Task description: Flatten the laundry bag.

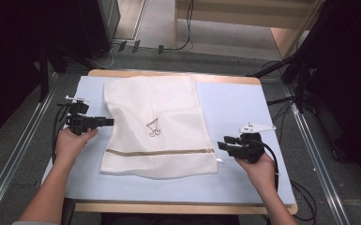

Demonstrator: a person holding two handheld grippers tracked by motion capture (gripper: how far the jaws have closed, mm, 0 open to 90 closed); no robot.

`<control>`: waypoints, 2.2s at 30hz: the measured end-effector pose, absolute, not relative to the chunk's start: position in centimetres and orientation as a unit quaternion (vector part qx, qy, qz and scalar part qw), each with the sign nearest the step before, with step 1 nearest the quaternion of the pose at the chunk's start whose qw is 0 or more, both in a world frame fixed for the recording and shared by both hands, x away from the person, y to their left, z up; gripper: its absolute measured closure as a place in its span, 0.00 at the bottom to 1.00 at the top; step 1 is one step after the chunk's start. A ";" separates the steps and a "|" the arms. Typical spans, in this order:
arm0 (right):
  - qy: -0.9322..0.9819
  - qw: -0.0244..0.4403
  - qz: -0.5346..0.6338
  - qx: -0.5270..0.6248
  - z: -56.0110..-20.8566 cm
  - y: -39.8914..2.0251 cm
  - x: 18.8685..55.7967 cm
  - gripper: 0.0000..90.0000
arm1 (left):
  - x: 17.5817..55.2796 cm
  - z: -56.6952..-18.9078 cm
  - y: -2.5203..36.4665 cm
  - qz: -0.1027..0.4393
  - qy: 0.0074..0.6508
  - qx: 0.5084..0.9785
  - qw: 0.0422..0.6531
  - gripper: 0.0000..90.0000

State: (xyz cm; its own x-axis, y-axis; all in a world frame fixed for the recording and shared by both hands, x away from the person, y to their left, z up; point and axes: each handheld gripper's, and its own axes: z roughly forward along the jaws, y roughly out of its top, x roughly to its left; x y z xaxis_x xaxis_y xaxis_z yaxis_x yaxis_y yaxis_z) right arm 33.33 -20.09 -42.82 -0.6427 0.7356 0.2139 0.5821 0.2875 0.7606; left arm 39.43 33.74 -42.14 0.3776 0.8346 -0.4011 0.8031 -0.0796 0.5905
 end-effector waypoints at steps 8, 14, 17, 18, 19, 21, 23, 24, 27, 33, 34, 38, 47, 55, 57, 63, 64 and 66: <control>0.801 0.091 0.423 0.413 -44.2 -17.1 37.6 0.63 | 39.2 -43.5 33.1 0.019 0.562 0.743 0.363 0.52; 0.808 0.093 0.394 0.429 -45.9 -15.2 40.4 0.61 | 39.0 -44.8 31.7 -0.008 0.567 0.751 0.339 0.69; 0.808 0.086 0.385 0.438 -46.4 -14.9 41.0 0.63 | 38.6 -44.9 31.4 0.015 0.571 0.748 0.337 0.79; 0.815 0.077 0.367 0.442 -47.0 -14.6 41.3 0.69 | 38.3 -44.9 31.2 0.028 0.570 0.752 0.330 0.84; 0.817 0.082 0.364 0.439 -47.1 -14.4 41.3 0.76 | 38.3 -45.0 31.2 0.026 0.570 0.753 0.328 0.90; 0.823 0.081 0.360 0.432 -47.0 -14.3 41.3 0.86 | 38.3 -45.0 31.2 0.018 0.571 0.752 0.330 0.94; 0.826 0.068 0.354 0.433 -46.7 -14.0 41.2 0.94 | 38.2 -45.0 31.4 -0.002 0.573 0.750 0.330 0.98; 0.828 0.064 0.351 0.433 -46.5 -14.0 41.1 0.95 | 38.0 -44.9 31.5 -0.006 0.573 0.751 0.330 0.98; 0.828 0.056 0.352 0.433 -46.1 -14.3 40.7 0.95 | 37.5 -44.6 31.7 -0.005 0.570 0.756 0.323 0.98; 0.834 0.038 0.355 0.420 -46.2 -15.3 37.8 0.93 | 35.6 -44.5 33.1 -0.032 0.571 0.755 0.322 0.96; 0.837 0.039 0.352 0.416 -46.2 -15.3 37.4 0.92 | 35.3 -44.5 33.2 -0.033 0.571 0.755 0.321 0.96; 0.848 0.035 0.340 0.406 -46.4 -15.6 36.1 0.90 | 34.5 -44.3 33.9 -0.041 0.567 0.754 0.329 0.93; 0.812 0.090 0.397 0.419 -45.0 -16.0 38.5 0.58 | 36.4 -42.0 34.8 0.024 0.578 0.731 0.363 0.53; 0.785 0.068 0.409 0.461 -45.4 -14.8 42.3 0.57 | 40.0 -43.5 33.9 0.004 0.593 0.723 0.355 0.56; 0.784 0.055 0.403 0.470 -46.2 -14.3 43.0 0.66 | 40.8 -44.1 33.3 -0.016 0.592 0.723 0.355 0.75; 0.805 0.043 0.372 0.460 -46.7 -13.8 43.4 0.94 | 42.0 -44.4 32.4 -0.019 0.589 0.729 0.349 0.96; 0.809 0.047 0.367 0.456 -46.5 -13.7 43.5 0.95 | 42.3 -44.3 32.3 -0.016 0.588 0.730 0.348 0.96; 0.810 0.076 0.366 0.451 -45.9 -14.0 43.8 0.95 | 43.3 -44.0 32.1 -0.002 0.583 0.728 0.360 0.96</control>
State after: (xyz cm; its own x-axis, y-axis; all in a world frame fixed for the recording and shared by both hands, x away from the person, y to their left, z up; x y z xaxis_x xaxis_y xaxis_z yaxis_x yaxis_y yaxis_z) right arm 43.81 -13.95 -45.90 -0.5811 0.7869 0.2077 0.6763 0.3248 0.6611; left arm 43.26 32.14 -44.03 0.3210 0.8477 -0.4224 0.8500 -0.0611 0.5232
